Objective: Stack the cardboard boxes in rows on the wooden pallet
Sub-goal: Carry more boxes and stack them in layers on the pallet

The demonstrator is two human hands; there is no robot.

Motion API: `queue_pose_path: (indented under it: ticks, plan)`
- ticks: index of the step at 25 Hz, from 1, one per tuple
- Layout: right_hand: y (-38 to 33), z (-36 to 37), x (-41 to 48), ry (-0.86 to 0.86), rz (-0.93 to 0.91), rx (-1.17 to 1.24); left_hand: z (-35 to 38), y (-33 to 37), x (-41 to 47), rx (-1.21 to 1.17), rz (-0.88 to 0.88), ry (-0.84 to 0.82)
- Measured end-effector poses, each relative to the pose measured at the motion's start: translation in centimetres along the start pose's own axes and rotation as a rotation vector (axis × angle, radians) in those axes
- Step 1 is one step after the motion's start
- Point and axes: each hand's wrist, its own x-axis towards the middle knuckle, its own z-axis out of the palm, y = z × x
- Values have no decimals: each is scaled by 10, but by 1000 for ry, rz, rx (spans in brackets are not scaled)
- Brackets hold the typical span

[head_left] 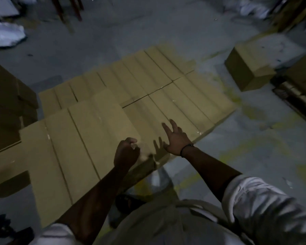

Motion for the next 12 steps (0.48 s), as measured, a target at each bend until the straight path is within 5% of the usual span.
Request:
queue_pose_path:
  ticks: [12]
  plan:
    - [208, -103, -91, 312, 268, 138, 153, 228, 7, -71, 311, -191]
